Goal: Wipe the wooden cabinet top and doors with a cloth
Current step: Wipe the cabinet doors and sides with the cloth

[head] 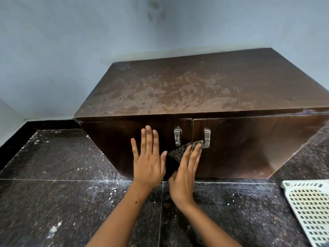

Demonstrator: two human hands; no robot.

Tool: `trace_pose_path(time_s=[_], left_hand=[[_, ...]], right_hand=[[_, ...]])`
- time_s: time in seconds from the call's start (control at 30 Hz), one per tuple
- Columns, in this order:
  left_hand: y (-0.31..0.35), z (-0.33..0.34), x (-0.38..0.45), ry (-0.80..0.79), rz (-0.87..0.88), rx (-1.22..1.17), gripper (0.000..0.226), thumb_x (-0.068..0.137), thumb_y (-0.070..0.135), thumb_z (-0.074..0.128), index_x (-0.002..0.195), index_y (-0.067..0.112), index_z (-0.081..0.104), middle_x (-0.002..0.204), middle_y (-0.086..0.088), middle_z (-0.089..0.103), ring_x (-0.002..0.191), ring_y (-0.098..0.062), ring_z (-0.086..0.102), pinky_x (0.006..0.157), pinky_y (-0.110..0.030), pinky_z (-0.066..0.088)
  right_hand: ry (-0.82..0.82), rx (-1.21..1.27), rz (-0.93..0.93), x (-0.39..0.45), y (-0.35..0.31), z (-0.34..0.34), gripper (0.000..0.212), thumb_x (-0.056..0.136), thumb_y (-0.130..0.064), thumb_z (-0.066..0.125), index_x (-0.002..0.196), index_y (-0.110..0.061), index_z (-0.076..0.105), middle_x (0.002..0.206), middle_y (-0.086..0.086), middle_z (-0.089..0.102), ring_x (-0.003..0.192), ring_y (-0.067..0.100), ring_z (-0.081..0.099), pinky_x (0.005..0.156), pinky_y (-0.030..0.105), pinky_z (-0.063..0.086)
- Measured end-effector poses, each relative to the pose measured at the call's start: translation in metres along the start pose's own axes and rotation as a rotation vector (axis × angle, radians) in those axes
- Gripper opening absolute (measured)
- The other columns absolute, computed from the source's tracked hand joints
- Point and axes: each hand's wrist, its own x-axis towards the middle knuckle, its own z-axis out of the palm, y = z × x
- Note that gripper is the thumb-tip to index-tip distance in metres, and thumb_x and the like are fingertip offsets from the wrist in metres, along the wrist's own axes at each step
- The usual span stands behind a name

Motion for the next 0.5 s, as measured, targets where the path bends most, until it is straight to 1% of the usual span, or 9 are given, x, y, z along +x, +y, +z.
trace_pose_path(time_s=[0.03, 0.07, 0.17, 0.2, 0.27, 0.3, 0.37, 0.43, 0.5], left_hand=[[0.000, 0.000, 0.000, -0.004, 0.003, 0.010, 0.065, 0.097, 0.038, 0.022, 0.148, 0.002, 0.004, 0.156, -0.010, -0.021, 0.146, -0.025, -0.009, 0.116, -0.051, -0.003], [-0.001, 0.000, 0.000, -0.005, 0.007, 0.014, 0.065, 0.097, 0.038, 0.022, 0.148, 0.002, 0.004, 0.156, -0.010, -0.021, 0.146, -0.024, -0.009, 0.116, -0.051, -0.004], [-0.003, 0.001, 0.001, 0.000, 0.020, 0.020, 0.065, 0.097, 0.039, 0.021, 0.148, 0.005, -0.001, 0.156, -0.009, -0.024, 0.146, -0.023, -0.012, 0.116, -0.051, -0.004], [-0.003, 0.000, 0.001, -0.001, 0.021, 0.026, 0.066, 0.097, 0.039, 0.021, 0.148, 0.005, -0.002, 0.156, -0.009, -0.024, 0.146, -0.023, -0.013, 0.116, -0.051, -0.004], [-0.003, 0.000, 0.001, 0.000, 0.020, 0.024, 0.067, 0.097, 0.040, 0.021, 0.149, 0.004, -0.002, 0.156, -0.011, -0.023, 0.146, -0.025, -0.012, 0.116, -0.051, -0.004], [0.000, 0.000, 0.001, 0.001, 0.015, 0.019, 0.068, 0.097, 0.040, 0.021, 0.148, 0.002, -0.002, 0.156, -0.013, -0.020, 0.146, -0.026, -0.010, 0.116, -0.052, -0.004], [0.008, -0.002, 0.002, 0.003, -0.013, 0.009, 0.070, 0.096, 0.042, 0.023, 0.148, -0.002, 0.003, 0.156, -0.019, -0.010, 0.146, -0.031, -0.004, 0.115, -0.054, -0.002], [0.015, -0.004, 0.002, 0.005, -0.039, 0.011, 0.071, 0.096, 0.042, 0.024, 0.147, -0.005, 0.007, 0.155, -0.023, -0.001, 0.145, -0.033, 0.001, 0.115, -0.054, -0.002], [0.016, -0.005, 0.003, 0.007, -0.035, 0.047, 0.070, 0.096, 0.041, 0.024, 0.147, -0.005, 0.008, 0.155, -0.022, 0.001, 0.146, -0.031, -0.002, 0.115, -0.053, -0.002]], right_hand=[[0.013, 0.080, 0.006, 0.000, -0.005, 0.000, 0.101, 0.076, 0.019, 0.050, 0.147, -0.017, -0.013, 0.150, -0.005, -0.035, 0.141, 0.013, -0.026, 0.118, 0.026, 0.014], [0.038, 0.158, 0.009, 0.002, -0.012, -0.001, 0.101, 0.075, 0.019, 0.048, 0.148, -0.018, -0.011, 0.151, -0.006, -0.034, 0.142, 0.011, -0.024, 0.119, 0.025, 0.008], [0.114, 0.302, -0.019, 0.014, -0.030, -0.003, 0.097, 0.076, 0.015, 0.046, 0.151, -0.019, -0.006, 0.154, -0.009, -0.029, 0.144, 0.010, -0.018, 0.117, 0.024, 0.005], [0.126, 0.308, -0.026, 0.016, -0.031, -0.003, 0.096, 0.076, 0.013, 0.046, 0.151, -0.019, -0.006, 0.154, -0.009, -0.028, 0.144, 0.009, -0.018, 0.117, 0.023, 0.005], [0.133, 0.273, -0.023, 0.016, -0.025, -0.002, 0.097, 0.076, 0.017, 0.046, 0.151, -0.018, -0.005, 0.154, -0.009, -0.028, 0.144, 0.009, -0.018, 0.117, 0.025, 0.006], [0.130, 0.249, -0.015, 0.013, -0.019, -0.001, 0.098, 0.075, 0.019, 0.045, 0.150, -0.018, -0.004, 0.154, -0.009, -0.028, 0.144, 0.010, -0.018, 0.118, 0.026, 0.006], [0.102, 0.222, 0.008, 0.006, -0.005, 0.002, 0.098, 0.073, 0.023, 0.044, 0.149, -0.017, -0.003, 0.153, -0.011, -0.028, 0.143, 0.011, -0.019, 0.119, 0.027, 0.004], [0.072, 0.216, 0.003, 0.000, 0.002, 0.004, 0.099, 0.072, 0.026, 0.043, 0.150, -0.015, -0.002, 0.153, -0.013, -0.027, 0.143, 0.011, -0.020, 0.117, 0.018, 0.000], [0.055, 0.223, 0.004, -0.001, 0.006, 0.004, 0.099, 0.071, 0.026, 0.044, 0.150, -0.015, 0.000, 0.155, -0.013, -0.024, 0.144, 0.011, -0.018, 0.114, 0.011, -0.001]])
